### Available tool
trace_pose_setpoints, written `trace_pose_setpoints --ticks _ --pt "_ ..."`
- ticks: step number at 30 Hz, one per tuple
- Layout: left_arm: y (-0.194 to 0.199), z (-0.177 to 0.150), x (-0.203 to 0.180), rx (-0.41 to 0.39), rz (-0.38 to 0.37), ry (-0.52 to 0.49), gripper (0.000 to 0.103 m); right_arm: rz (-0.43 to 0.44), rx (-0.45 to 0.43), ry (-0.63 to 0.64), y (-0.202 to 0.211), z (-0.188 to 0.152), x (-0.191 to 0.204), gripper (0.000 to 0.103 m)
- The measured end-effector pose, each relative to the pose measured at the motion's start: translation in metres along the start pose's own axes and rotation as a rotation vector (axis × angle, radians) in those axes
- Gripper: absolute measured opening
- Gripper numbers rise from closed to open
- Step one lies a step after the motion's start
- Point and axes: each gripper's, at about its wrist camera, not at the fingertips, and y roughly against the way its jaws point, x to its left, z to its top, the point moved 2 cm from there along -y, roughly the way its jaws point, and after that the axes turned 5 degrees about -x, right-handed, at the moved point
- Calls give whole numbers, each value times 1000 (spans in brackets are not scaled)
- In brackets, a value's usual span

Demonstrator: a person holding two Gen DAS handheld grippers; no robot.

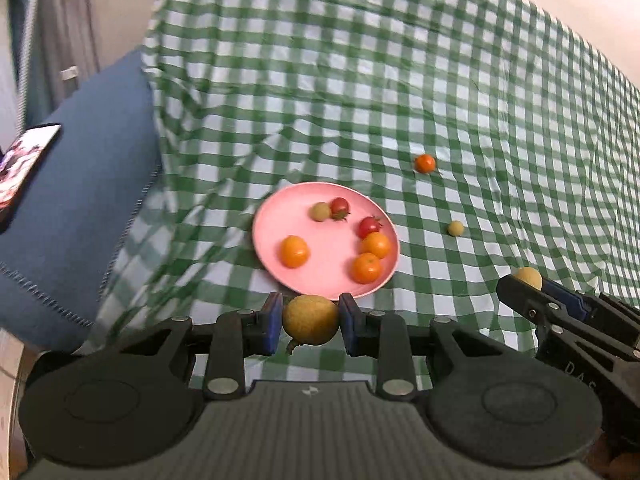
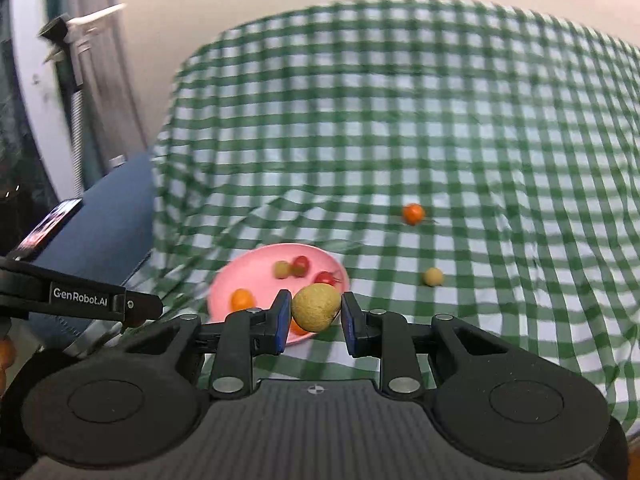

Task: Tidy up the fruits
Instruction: 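Carry both yellow fruits over the pink plate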

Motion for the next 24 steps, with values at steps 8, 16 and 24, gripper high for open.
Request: trace_pose_setpoints --ticks 8,16,24 --pt "31 -10 28 -49 -29 58 34 -9 -21 74 19 3 33 28" --pt "38 -11 35 -70 -48 85 34 -22 -32 99 24 1 42 28" --pt "36 -12 38 -67 -43 98 33 -27 -25 95 21 0 42 28"
